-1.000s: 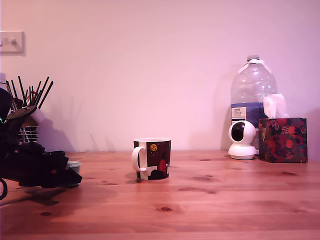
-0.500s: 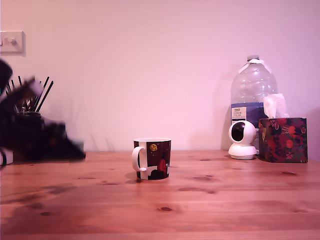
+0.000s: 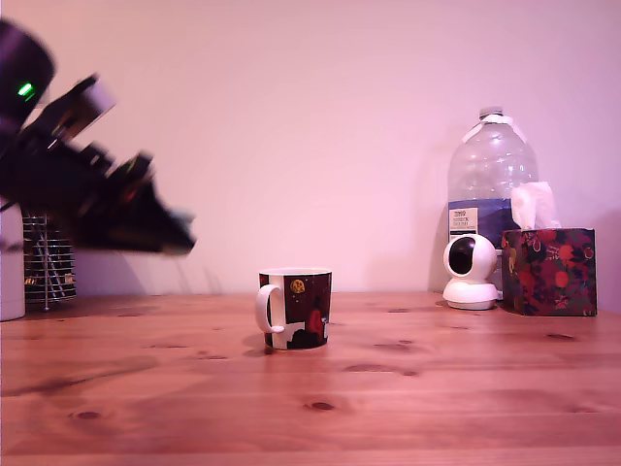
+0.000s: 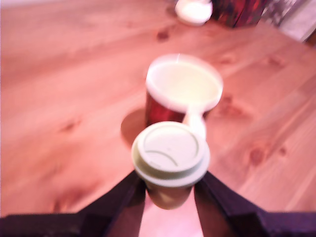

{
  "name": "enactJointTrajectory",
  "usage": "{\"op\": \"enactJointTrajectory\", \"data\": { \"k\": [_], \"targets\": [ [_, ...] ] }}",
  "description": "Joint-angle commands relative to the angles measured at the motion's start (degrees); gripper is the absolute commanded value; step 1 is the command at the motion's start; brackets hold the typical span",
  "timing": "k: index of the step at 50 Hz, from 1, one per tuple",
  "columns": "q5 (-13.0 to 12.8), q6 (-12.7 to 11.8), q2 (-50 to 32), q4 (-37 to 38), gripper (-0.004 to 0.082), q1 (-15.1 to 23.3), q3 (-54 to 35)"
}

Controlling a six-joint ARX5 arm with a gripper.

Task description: Pick up the coffee capsules from the table one by one and drop them inside the nearest coffee cup

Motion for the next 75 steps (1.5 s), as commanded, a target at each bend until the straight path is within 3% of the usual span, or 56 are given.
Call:
{"op": "enactJointTrajectory", "data": {
  "k": [1,12,29,56,75],
  "targets": [
    [-0.46,0.39,-0.46,-2.14,0.0147,-0.94,1.4],
    [-3.67,0.44,-0.39,-8.72,0.0147,-3.21,7.63],
    [-5.97,0.63,0.35,-11.78,0.0147,-4.59,12.04],
    [-7.1,1.49,2.25,-17.99,0.0148,-5.33,18.91],
    [-7.58,4.02,13.44,-27.15,0.0148,-7.63,32.22]
  ]
}}
